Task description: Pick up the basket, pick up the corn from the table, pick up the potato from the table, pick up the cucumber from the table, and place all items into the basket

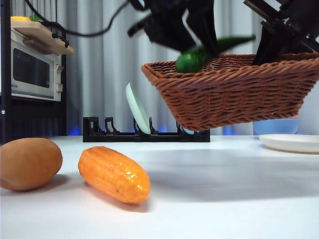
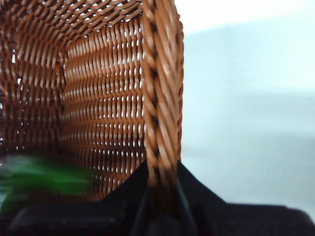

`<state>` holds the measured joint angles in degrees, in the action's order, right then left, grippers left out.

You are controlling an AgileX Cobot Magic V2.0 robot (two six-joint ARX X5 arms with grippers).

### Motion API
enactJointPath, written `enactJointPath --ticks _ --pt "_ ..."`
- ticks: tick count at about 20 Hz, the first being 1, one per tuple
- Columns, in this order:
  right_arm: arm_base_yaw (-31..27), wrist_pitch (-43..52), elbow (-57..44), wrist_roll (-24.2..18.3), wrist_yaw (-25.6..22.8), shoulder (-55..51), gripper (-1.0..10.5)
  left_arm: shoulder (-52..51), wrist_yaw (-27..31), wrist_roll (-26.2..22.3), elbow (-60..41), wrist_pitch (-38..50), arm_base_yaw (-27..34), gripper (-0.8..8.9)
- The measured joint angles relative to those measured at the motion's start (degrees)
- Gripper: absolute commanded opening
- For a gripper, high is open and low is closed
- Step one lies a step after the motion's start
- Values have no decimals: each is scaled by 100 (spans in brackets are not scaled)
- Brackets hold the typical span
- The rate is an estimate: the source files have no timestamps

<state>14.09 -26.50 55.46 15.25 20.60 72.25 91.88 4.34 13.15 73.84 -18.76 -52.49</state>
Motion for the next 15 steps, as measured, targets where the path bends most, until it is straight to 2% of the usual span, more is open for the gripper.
enactJointPath --ticks 2,3,11,15 --pt "15 -13 0 24 -15 0 -16 173 24 48 -2 -151 4 402" --pt "13 -9 0 28 -20 -2 -16 210 22 48 -2 -212 9 446" --pt "15 -31 0 46 -15 0 -16 -136 11 44 0 -203 63 444" --pt "15 -33 0 46 -20 0 -16 -1080 17 -44 308 -964 74 444"
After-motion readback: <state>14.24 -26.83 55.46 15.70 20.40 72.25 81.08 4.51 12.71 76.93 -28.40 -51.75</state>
